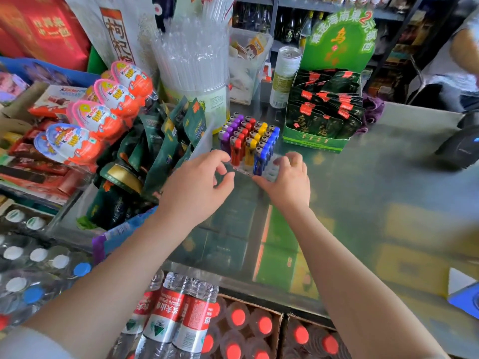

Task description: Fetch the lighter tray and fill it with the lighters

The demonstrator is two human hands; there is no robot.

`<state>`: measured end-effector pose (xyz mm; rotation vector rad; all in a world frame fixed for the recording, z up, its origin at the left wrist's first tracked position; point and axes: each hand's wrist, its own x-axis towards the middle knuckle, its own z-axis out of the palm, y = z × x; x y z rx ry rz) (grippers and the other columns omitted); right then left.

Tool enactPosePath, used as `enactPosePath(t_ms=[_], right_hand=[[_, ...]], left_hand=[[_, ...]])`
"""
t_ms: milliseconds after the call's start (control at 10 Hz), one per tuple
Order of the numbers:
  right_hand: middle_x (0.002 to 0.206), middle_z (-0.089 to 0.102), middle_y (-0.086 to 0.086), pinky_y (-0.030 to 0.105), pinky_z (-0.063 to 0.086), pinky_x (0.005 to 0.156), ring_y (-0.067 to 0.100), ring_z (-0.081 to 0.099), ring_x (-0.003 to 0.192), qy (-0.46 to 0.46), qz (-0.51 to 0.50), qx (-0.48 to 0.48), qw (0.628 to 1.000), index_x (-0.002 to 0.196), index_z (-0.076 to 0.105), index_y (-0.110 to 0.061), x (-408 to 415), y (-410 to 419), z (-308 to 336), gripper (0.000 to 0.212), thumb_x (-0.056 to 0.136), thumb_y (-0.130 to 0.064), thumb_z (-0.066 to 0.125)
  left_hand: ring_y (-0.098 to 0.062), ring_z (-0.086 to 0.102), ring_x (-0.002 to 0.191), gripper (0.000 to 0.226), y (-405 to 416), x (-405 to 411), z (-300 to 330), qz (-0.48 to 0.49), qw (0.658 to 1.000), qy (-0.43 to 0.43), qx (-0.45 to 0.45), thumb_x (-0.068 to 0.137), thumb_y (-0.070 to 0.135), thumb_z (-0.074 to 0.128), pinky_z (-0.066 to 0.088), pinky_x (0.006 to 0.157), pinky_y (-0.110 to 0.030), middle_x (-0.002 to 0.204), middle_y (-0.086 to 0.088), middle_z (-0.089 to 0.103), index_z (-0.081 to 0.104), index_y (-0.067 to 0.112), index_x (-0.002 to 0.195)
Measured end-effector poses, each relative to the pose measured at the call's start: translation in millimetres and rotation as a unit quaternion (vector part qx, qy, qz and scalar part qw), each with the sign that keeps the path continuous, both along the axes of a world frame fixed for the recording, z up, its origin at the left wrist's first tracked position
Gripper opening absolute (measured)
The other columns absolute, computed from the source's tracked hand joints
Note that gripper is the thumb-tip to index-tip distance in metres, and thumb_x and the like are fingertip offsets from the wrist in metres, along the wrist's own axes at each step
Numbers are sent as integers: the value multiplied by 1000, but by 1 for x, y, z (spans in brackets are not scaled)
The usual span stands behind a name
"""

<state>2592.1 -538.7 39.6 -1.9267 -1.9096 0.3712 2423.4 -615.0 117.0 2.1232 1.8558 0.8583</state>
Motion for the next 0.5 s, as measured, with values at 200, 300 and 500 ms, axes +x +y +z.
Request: enactPosePath(t_ms=[200, 300, 500], right_hand=[[125, 42, 11, 42, 49, 79, 31, 48, 110, -4, -5, -6, 1000, 118, 50, -12, -14, 34, 2, 58, 76, -50, 63], [127, 42, 12, 40, 48, 74, 33, 48, 111, -30, -7, -20, 999, 120, 47, -14, -20, 46, 6, 57, 79, -51, 60], [128, 45, 14, 37, 39, 68, 38, 52, 109, -54, -6, -64, 996, 124, 38, -13, -25, 55, 17, 55, 83, -47, 56]], left_hand=[[-11, 54, 60, 31, 13, 2, 15, -9, 1000, -2, 21, 80, 32, 51, 51, 58, -36, 79, 11, 62, 60, 16, 105], [-11, 55, 60, 32, 17, 1, 19, -1, 1000, -8, 29, 79, 33, 49, 52, 58, -36, 77, 12, 62, 60, 16, 104], [-14, 56, 63, 34, 17, -5, 20, 4, 999, -13, 29, 79, 34, 49, 52, 60, -39, 81, 10, 65, 58, 17, 106]])
